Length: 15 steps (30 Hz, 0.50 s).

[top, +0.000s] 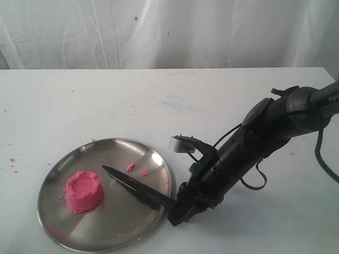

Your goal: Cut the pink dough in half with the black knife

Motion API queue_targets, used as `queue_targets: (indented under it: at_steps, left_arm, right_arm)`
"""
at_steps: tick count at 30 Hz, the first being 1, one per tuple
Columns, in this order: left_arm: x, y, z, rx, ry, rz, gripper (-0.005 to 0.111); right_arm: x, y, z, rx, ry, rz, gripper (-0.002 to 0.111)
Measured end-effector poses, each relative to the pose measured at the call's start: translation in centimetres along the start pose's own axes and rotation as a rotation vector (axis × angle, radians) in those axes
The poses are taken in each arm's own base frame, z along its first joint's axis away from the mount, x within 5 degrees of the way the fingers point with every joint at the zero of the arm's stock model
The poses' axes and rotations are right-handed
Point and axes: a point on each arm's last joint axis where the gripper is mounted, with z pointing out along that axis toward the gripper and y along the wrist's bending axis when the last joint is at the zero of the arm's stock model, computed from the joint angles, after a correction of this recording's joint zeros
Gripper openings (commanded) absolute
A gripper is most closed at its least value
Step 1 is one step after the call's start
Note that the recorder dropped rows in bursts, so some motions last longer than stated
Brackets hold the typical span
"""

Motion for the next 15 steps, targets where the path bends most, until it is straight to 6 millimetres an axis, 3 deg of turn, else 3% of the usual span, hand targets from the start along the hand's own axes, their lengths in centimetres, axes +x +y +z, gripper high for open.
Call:
queue_targets:
  at_steps: [4,6,15]
  left_arm:
    - [0.00,0.00,0.00,0.000,0.000,0.000,0.000]
    - [0.00,0.00,0.00,0.000,0.000,0.000,0.000]
    - [0.00,0.00,0.00,0.000,0.000,0.000,0.000]
  right_arm:
    - [0.02,-0.08,0.00,0.009,0.002,-0.006,0.003]
    - [0.02,-0.08,0.00,0.009,0.002,-0.006,0.000]
    - [0.00,0.00,-0.30,0.031,0.016,-0.038,0.000]
